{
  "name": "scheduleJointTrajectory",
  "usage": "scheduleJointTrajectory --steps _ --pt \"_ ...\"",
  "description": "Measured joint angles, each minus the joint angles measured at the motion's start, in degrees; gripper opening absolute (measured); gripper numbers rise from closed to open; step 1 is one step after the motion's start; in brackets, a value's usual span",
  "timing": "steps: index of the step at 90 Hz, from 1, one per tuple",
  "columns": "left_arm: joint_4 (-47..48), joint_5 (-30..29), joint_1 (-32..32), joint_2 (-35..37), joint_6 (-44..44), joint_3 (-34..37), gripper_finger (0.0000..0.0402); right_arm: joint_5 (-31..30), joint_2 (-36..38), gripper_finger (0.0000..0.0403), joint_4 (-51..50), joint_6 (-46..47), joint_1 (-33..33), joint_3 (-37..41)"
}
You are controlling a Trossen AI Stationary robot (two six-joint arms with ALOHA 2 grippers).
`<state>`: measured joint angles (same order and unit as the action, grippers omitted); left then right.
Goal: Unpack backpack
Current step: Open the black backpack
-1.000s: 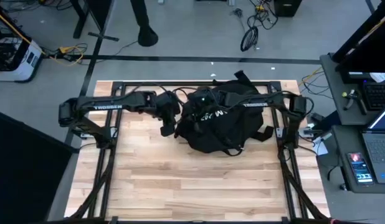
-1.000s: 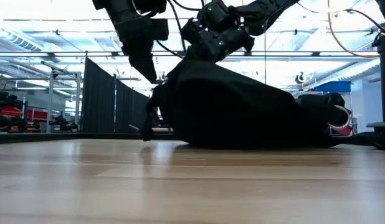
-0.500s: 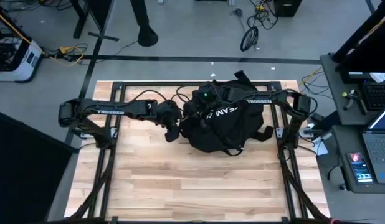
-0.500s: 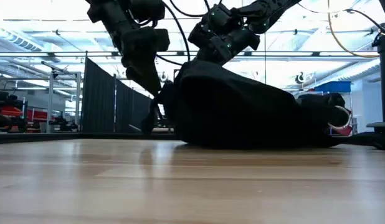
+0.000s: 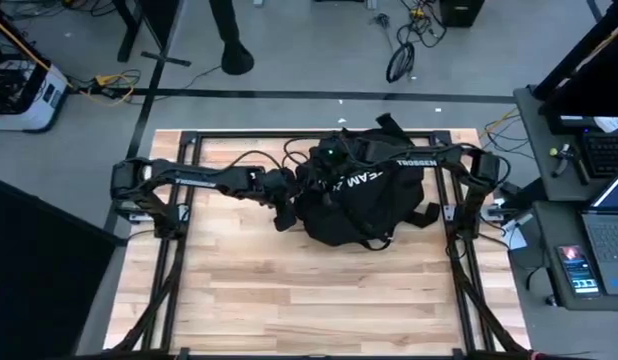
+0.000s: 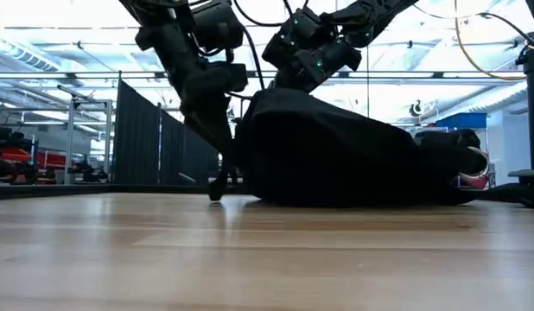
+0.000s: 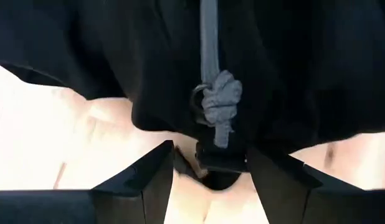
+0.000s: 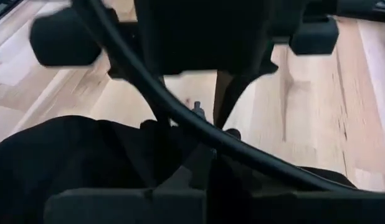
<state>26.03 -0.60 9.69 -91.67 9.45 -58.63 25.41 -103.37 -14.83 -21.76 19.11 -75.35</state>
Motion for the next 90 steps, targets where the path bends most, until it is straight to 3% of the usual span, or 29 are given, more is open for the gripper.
scheduleJointTrajectory --steps 22,38,70,90 --pt "5.7 0.1 -1.3 2.0 -0.7 0.0 0.0187 0.2 0.0 0.0 -0.1 0.0 0.4 -0.1" --pt "3.6 0.8 0.3 2.1 -1.5 0.0 0.0189 0.2 0.0 0.0 0.0 -0.1 0.4 -0.1" --pt "2.9 6.4 4.2 2.1 -2.4 0.0 0.0248 0.1 0.0 0.0 0.0 -0.4 0.4 -0.1" --pt "-1.1 9.3 4.2 -0.1 -2.4 0.0 0.0263 0.1 0.0 0.0 0.0 -1.5 0.4 -0.1"
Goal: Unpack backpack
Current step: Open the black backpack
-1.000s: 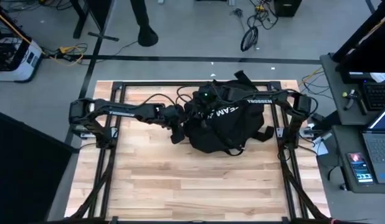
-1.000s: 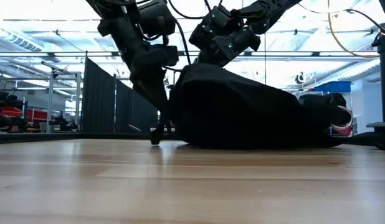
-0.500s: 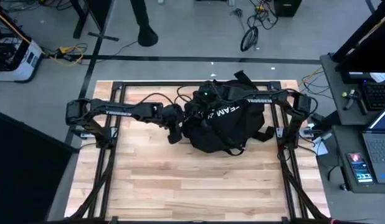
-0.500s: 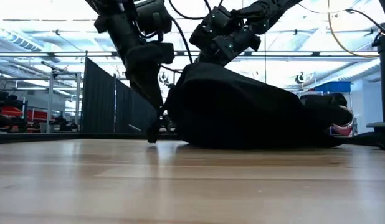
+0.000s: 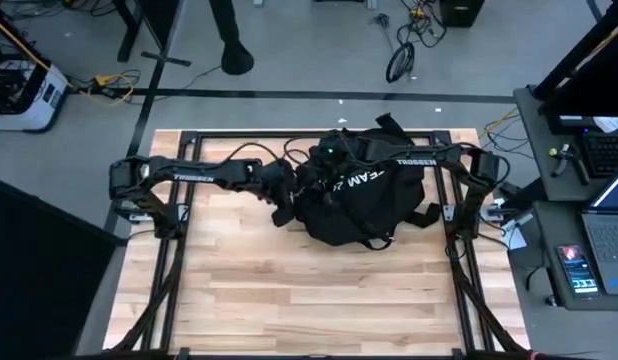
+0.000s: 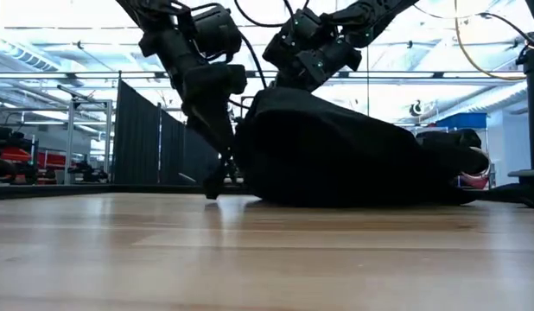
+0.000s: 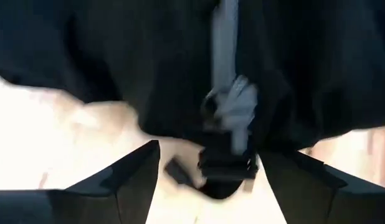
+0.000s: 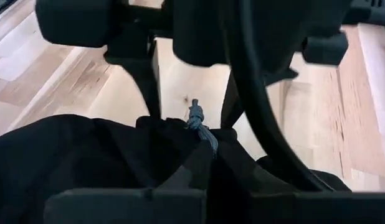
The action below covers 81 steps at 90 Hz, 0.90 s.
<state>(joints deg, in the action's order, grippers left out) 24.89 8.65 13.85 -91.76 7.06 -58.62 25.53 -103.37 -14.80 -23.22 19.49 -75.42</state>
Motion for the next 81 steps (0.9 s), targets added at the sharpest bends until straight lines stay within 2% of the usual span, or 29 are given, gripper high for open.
scheduleJointTrajectory --steps 20,28,36,49,52,81 --pt "-2.4 1.7 -0.3 -3.7 -1.8 0.0 0.0262 0.0 0.0 0.0 -0.1 -0.4 0.1 0.0" --pt "-3.8 1.7 -0.3 -3.9 -1.8 0.0 0.0241 0.0 0.0 0.0 -0.1 -0.7 0.1 0.0" --pt "-3.4 1.7 -0.4 -4.0 -1.6 0.0 0.0182 0.0 0.0 0.0 -0.5 -1.0 0.2 0.0" --pt "-1.2 1.5 -0.5 -4.0 -1.5 -0.1 0.0038 -0.2 0.0 0.0 -0.9 -0.9 0.4 0.0" --pt "-0.4 1.4 -0.5 -4.0 -1.6 -0.1 0.002 -0.4 0.0 0.0 -1.5 -0.9 0.6 0.0" --pt "3.9 -1.8 -2.7 -3.9 -2.0 -0.1 0.0002 -4.2 1.2 0.0 -9.0 -2.8 2.6 0.0"
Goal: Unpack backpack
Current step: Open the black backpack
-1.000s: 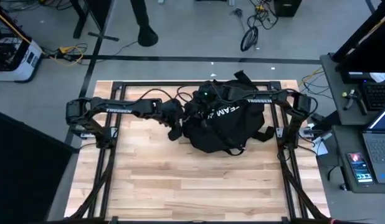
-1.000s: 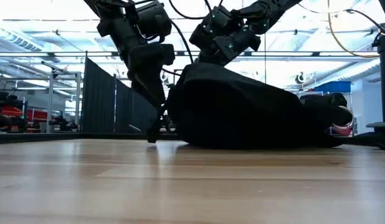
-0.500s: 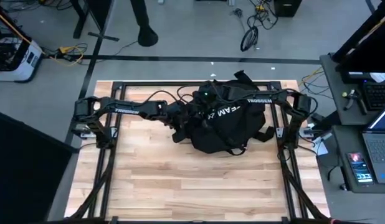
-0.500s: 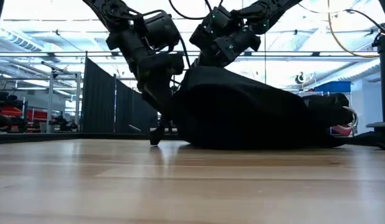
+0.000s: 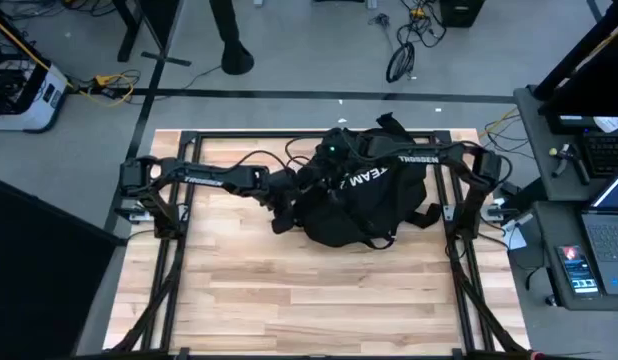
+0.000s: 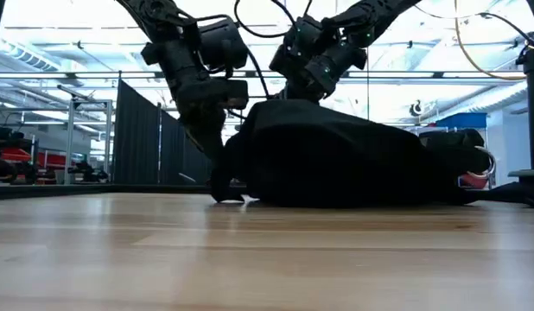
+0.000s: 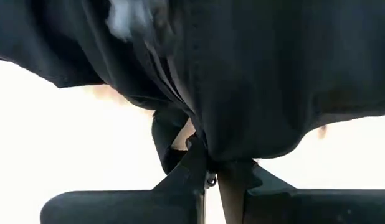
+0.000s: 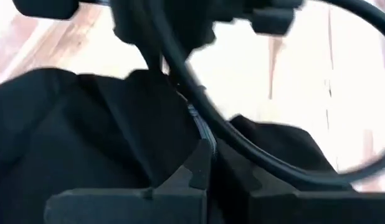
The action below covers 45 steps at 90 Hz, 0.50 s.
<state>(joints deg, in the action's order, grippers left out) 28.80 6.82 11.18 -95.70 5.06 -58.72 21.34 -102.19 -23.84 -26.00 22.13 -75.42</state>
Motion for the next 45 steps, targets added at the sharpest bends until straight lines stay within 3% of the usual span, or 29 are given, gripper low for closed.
scheduleJointTrajectory --steps 34,45 --pt "11.7 -5.1 -0.6 0.0 0.3 0.1 0.0 -6.1 6.1 0.0 -13.7 -0.4 2.5 0.0" --pt "16.7 -6.5 -0.7 0.0 0.7 0.1 0.0 -11.3 6.5 0.0 -19.9 -0.4 3.9 0.0"
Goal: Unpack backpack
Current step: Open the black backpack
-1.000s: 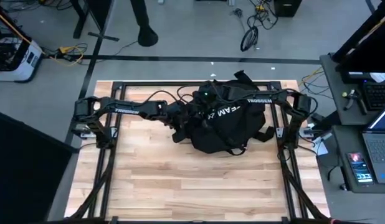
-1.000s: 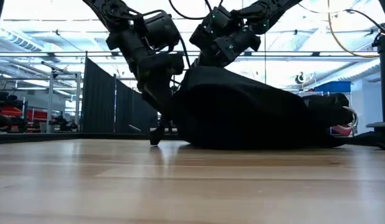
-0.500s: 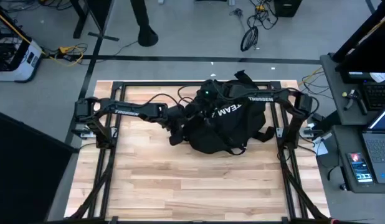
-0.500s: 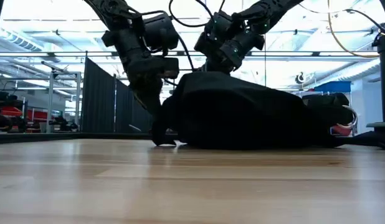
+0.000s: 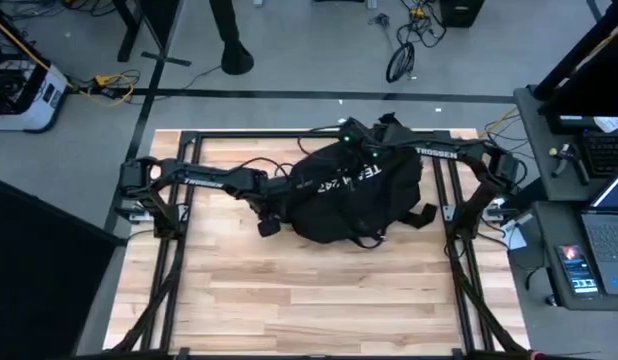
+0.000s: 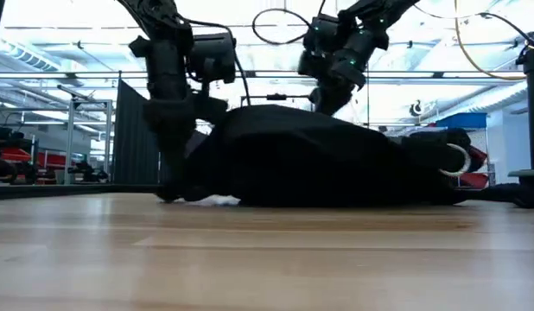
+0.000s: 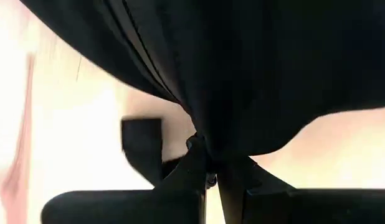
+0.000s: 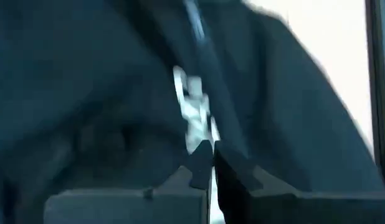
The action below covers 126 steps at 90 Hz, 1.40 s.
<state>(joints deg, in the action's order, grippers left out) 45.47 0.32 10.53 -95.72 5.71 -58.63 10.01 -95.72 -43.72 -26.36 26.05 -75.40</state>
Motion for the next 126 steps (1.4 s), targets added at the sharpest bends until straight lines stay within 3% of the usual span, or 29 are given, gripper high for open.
scheduleJointTrajectory --steps 16,36,61,80,126 --pt "-0.6 -0.1 -0.2 0.8 -0.1 0.0 0.0006 0.3 0.1 0.0 1.8 0.8 1.6 0.0" --pt "-1.3 -0.4 -0.2 0.8 -0.1 -0.4 0.0018 6.3 -2.0 0.0006 17.0 4.5 0.0 0.0" --pt "-1.4 -0.4 -0.2 1.1 -0.1 -0.4 0.0006 7.0 -9.4 0.0097 24.1 3.5 -1.5 0.0" --pt "-1.4 -0.5 -0.2 1.1 -0.6 -1.4 0.0005 8.6 -10.0 0.0144 29.2 3.1 -2.3 0.0" --pt "-1.5 -0.4 -0.1 1.1 -2.2 -3.7 0.0005 9.8 -13.4 0.0144 30.0 5.7 -2.4 0.0"
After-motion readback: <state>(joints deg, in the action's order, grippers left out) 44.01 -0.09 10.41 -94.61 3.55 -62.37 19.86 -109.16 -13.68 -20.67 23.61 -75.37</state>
